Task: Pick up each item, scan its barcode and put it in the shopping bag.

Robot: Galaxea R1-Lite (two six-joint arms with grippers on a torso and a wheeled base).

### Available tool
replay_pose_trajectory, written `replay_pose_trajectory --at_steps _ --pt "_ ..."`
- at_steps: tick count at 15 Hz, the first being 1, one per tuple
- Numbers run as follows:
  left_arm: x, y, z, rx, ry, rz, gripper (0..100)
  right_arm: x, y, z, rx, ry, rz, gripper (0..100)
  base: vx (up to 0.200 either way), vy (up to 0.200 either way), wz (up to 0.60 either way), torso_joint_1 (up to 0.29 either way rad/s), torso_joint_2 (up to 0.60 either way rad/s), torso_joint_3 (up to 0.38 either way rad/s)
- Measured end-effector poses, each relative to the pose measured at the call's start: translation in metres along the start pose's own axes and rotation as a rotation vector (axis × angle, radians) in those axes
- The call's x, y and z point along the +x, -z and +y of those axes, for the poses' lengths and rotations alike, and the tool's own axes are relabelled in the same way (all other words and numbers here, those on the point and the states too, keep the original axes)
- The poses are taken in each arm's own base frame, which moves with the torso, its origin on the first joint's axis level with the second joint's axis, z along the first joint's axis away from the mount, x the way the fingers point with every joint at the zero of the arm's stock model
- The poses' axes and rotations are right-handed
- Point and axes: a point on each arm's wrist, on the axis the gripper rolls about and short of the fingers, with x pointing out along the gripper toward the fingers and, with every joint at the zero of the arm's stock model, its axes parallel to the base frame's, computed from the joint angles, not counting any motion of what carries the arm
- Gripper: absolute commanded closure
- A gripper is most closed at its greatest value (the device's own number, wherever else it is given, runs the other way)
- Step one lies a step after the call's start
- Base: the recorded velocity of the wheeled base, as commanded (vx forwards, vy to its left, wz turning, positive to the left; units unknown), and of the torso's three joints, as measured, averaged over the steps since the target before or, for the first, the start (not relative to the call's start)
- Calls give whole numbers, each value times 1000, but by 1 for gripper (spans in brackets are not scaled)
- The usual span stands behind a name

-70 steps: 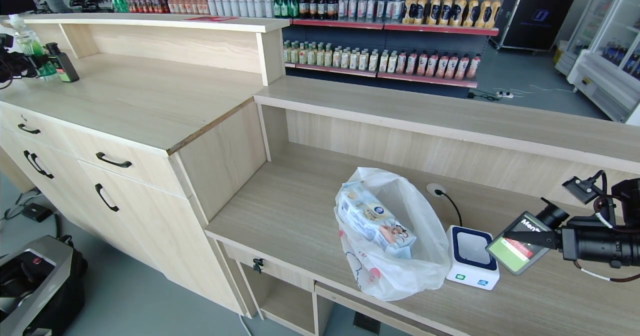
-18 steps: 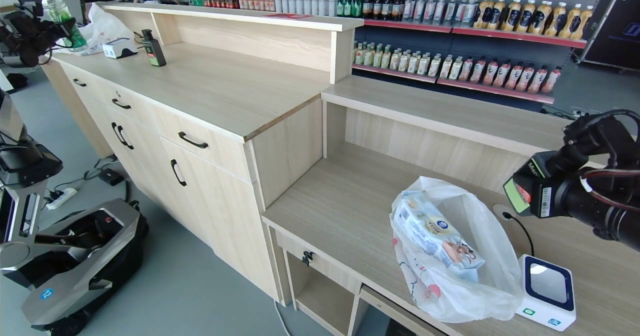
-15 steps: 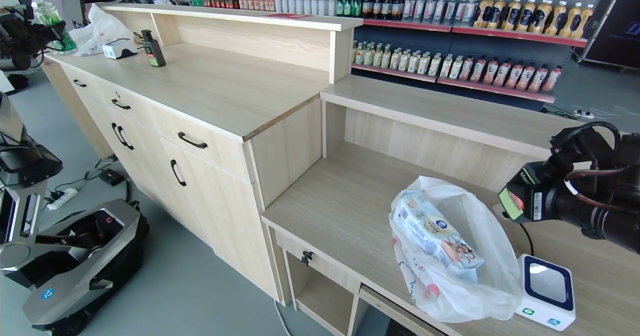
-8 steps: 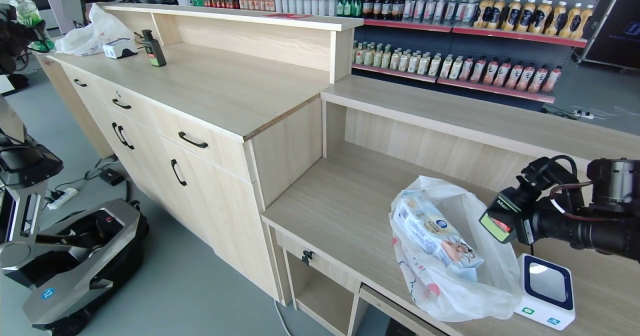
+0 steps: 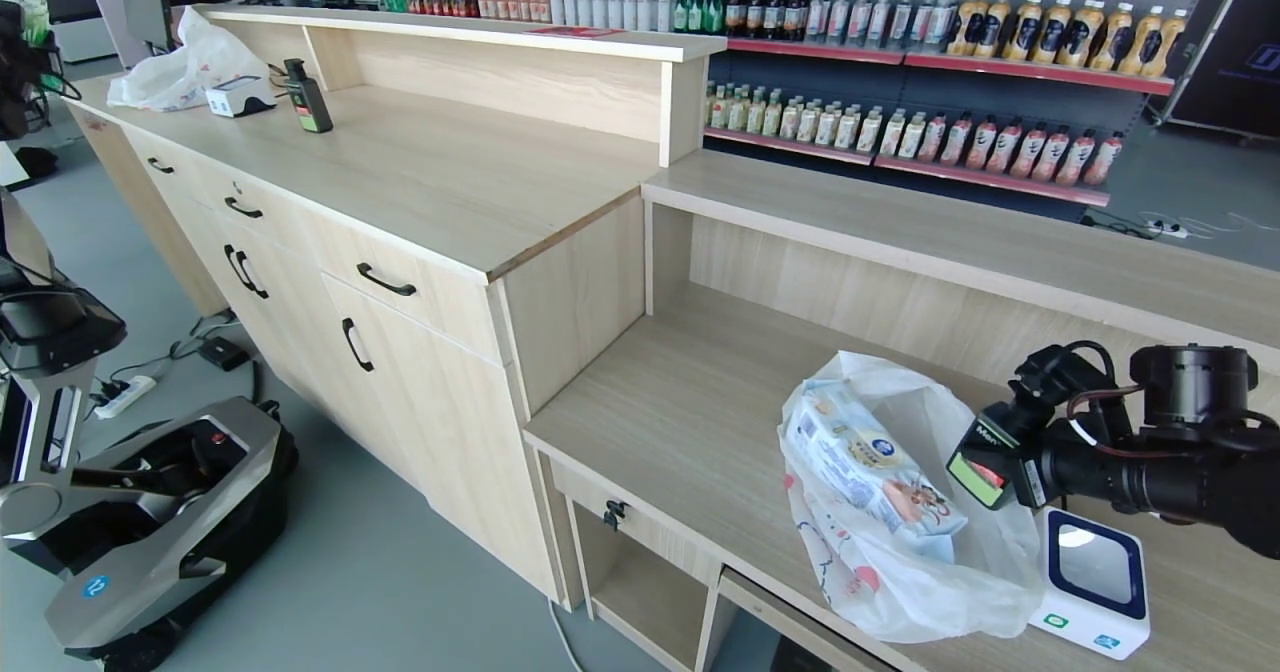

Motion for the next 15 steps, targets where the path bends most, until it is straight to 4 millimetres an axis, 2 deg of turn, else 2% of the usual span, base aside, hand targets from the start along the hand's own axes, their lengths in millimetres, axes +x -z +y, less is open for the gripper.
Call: replay_pose_trajectory --at_steps 5,10,15 --pt "0 0 0 0 0 0 0 20 11 0 -2 -16 17 100 0 0 0 0 0 0" --pt "0 0 0 0 1 0 0 36 13 1 -16 -92 -36 100 0 0 0 0 0 0" --pt "0 0 0 0 0 0 0 52 22 0 -46 -108 -16 100 0 0 0 0 0 0"
